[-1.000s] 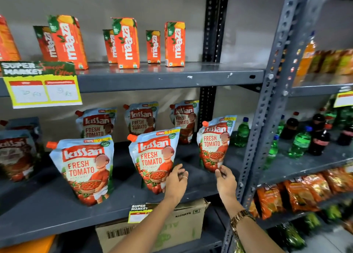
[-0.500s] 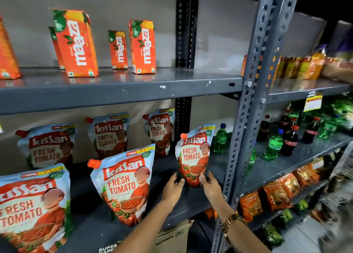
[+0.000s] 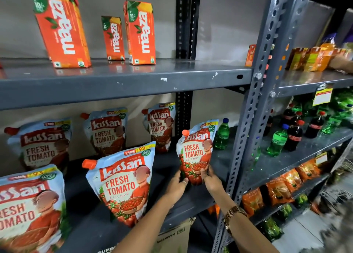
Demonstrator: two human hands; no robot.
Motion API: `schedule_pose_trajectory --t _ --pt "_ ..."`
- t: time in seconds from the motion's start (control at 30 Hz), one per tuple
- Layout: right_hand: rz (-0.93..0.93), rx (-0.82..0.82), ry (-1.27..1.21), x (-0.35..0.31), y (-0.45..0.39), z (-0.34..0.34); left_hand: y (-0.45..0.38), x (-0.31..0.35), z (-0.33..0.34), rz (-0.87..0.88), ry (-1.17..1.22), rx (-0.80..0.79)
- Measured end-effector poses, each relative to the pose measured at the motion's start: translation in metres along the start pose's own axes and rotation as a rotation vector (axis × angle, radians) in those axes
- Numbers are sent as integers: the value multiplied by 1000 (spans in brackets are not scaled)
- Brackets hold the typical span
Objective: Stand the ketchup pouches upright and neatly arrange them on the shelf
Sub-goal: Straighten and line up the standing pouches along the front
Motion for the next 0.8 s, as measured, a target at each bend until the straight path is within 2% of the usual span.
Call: schedule_pose_trajectory --t 0.4,0.63,0.8 --pt "20 -41 60 11 21 8 33 -11 -10 -70 -31 2" --pt "-31 -35 66 13 41 7 51 -14 -10 -73 -99 -17" --pt "8 -64 96 14 43 10 59 -10 -9 -62 -115 -37"
Point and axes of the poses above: each hand's wrist, its own y-axis away from the middle knuckle, its own z-axis out of the palm, x = y × z, the point moved 7 cm from there along -y, towards the middle knuckle, and after that the axes turned 10 degrees about -y, right-handed, at the moved point
